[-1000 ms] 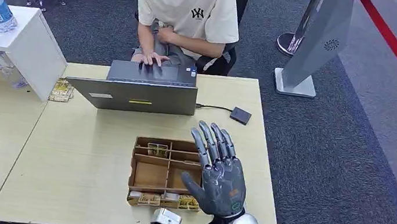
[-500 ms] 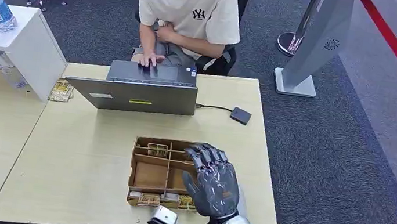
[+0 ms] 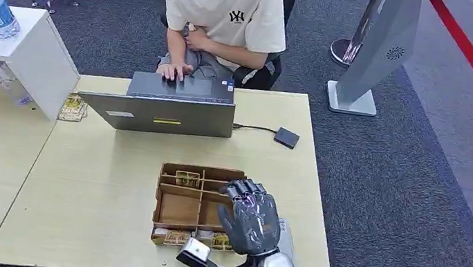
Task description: Pass the card to the sensor for recognition and then transmit it.
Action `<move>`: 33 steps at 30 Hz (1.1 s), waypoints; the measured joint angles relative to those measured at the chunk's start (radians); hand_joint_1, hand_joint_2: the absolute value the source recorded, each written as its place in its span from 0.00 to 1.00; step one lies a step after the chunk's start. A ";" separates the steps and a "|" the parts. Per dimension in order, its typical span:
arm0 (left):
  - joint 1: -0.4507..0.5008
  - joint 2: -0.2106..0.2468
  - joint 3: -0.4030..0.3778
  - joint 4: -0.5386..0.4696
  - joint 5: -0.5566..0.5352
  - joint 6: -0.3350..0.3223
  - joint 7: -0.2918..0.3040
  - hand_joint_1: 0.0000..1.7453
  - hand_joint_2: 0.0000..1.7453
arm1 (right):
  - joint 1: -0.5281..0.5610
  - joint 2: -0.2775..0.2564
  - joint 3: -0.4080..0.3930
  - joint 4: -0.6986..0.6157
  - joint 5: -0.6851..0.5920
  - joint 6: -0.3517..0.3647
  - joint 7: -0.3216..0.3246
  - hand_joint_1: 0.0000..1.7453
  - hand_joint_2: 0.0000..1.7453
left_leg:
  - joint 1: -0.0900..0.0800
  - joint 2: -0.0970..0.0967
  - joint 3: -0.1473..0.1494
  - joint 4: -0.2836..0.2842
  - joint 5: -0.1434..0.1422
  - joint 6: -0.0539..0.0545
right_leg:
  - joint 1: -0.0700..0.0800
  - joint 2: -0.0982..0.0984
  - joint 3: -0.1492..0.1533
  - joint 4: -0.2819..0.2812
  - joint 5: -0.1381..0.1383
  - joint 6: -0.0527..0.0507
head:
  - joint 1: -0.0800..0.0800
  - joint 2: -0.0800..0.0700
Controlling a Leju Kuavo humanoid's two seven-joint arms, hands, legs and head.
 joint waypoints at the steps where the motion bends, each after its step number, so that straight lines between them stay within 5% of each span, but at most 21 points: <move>1: 0.000 0.000 0.002 0.000 -0.001 0.000 0.000 0.00 0.00 | -0.006 0.000 -0.001 0.008 0.000 0.000 0.002 0.57 1.00 | 0.000 0.000 0.000 0.000 0.000 0.000 | 0.000 0.000 0.000 0.000 0.000 0.000 | 0.000 0.000; 5: 0.000 0.000 0.006 0.000 -0.005 -0.003 -0.001 0.00 0.00 | -0.021 0.000 -0.003 0.039 0.000 0.000 0.010 0.57 1.00 | 0.000 0.000 0.000 0.000 0.000 0.000 | 0.000 0.000 0.000 0.000 0.000 0.000 | 0.000 0.000; 13: 0.000 0.000 0.008 0.000 -0.017 -0.006 -0.001 0.00 0.00 | -0.051 0.000 -0.014 0.087 -0.005 0.000 0.014 0.41 1.00 | 0.000 0.000 0.000 0.000 0.000 0.000 | 0.000 0.000 0.000 0.000 0.000 0.000 | 0.000 0.000; 19: 0.000 0.000 0.013 0.000 -0.021 -0.008 -0.001 0.00 0.00 | -0.072 0.000 -0.022 0.124 -0.009 0.000 0.024 0.45 1.00 | 0.000 0.000 0.000 0.000 0.000 0.000 | 0.000 0.000 0.000 0.000 0.000 0.000 | 0.000 0.000; 22: 0.000 0.000 0.014 0.000 -0.022 -0.008 -0.001 0.00 0.00 | -0.080 0.000 -0.022 0.142 -0.005 0.000 0.033 0.57 1.00 | 0.000 0.000 0.000 0.000 0.000 0.000 | 0.000 0.000 0.000 0.000 0.000 0.000 | 0.000 0.000; 25: 0.000 0.000 0.015 0.000 -0.024 -0.009 -0.002 0.00 0.00 | -0.088 0.000 -0.023 0.161 0.000 0.000 0.045 0.51 1.00 | 0.000 0.000 0.000 0.000 0.000 0.000 | 0.000 0.000 0.000 0.000 0.000 0.000 | 0.000 0.000; 26: 0.000 0.000 0.015 0.000 -0.025 -0.009 -0.002 0.00 0.00 | -0.092 0.000 -0.023 0.167 0.001 0.000 0.049 0.61 1.00 | 0.000 0.000 0.000 0.000 0.000 0.000 | 0.000 0.000 0.000 0.000 0.000 0.000 | 0.000 0.000; 28: 0.000 0.000 0.016 0.000 -0.025 -0.008 -0.002 0.00 0.00 | -0.097 0.000 -0.023 0.178 0.003 0.000 0.054 0.64 1.00 | 0.000 0.000 0.000 0.000 0.000 0.000 | 0.000 0.000 0.000 0.000 0.000 0.000 | 0.000 0.000; 29: 0.000 0.000 0.017 0.000 -0.025 -0.009 -0.003 0.00 0.00 | -0.101 0.000 -0.024 0.185 0.006 0.000 0.060 0.86 1.00 | 0.000 0.000 0.000 0.000 0.000 0.000 | 0.000 0.000 0.000 0.000 0.000 0.000 | 0.000 0.000; 30: 0.000 0.000 0.018 0.000 -0.025 -0.009 -0.005 0.00 0.00 | -0.105 0.000 -0.024 0.193 0.006 0.000 0.066 0.87 1.00 | 0.000 0.000 0.000 0.000 0.000 0.000 | 0.000 0.000 0.000 0.000 0.000 0.000 | 0.000 0.000; 31: 0.000 0.000 0.020 0.000 -0.026 -0.009 -0.006 0.00 0.00 | -0.108 0.000 -0.026 0.199 0.006 0.000 0.069 1.00 1.00 | 0.000 0.000 0.000 0.000 0.000 0.000 | 0.000 0.000 0.000 0.000 0.000 0.000 | 0.000 0.000; 33: 0.000 0.000 0.025 0.000 -0.028 -0.009 -0.007 0.00 0.00 | -0.114 0.000 -0.029 0.209 0.006 0.000 0.074 1.00 1.00 | 0.000 0.000 0.000 0.000 0.000 0.000 | 0.000 0.000 0.000 0.000 0.000 0.000 | 0.000 0.000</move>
